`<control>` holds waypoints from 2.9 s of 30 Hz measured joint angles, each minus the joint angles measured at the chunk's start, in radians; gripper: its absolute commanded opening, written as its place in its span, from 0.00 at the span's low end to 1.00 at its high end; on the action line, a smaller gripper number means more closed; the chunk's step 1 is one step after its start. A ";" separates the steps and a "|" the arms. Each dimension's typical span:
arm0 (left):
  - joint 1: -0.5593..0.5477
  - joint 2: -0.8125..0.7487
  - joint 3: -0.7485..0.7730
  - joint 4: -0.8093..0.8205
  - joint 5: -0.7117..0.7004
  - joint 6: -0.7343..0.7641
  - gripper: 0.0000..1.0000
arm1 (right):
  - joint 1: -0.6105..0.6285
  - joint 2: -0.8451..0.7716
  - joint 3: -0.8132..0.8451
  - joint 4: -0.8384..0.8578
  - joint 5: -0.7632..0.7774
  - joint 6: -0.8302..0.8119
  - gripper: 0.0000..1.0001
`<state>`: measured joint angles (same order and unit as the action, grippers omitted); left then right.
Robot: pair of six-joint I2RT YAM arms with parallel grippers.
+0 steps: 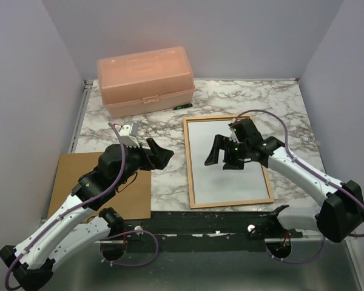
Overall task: Put the photo into the frame
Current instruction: Adjust the photo in the photo frame, then adjust the photo frame item at the center of the board.
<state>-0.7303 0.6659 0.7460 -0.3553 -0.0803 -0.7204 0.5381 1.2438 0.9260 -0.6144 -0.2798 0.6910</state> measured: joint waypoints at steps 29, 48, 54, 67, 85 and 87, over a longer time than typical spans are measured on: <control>0.010 -0.040 0.033 -0.211 -0.133 0.031 0.98 | 0.326 0.465 0.109 0.262 0.053 0.123 0.67; 0.260 0.075 -0.034 -0.221 0.103 -0.010 0.99 | 0.333 0.496 0.179 0.243 0.115 0.112 0.71; 0.264 0.001 -0.034 -0.231 0.102 0.003 0.99 | 0.333 0.481 0.273 0.218 0.151 0.063 0.74; 0.264 -0.281 0.015 -0.223 0.111 0.057 0.99 | 0.333 0.809 0.675 0.224 0.069 -0.062 0.75; 0.264 -0.272 0.051 -0.222 0.114 0.127 0.99 | 0.333 1.316 1.306 0.159 -0.036 -0.139 0.77; 0.264 -0.270 0.051 -0.222 0.114 0.127 0.99 | 0.332 1.318 1.310 0.164 -0.043 -0.142 0.77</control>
<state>-0.4660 0.3962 0.7967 -0.5777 0.0341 -0.5930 0.8703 2.5622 2.2356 -0.4500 -0.3225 0.5491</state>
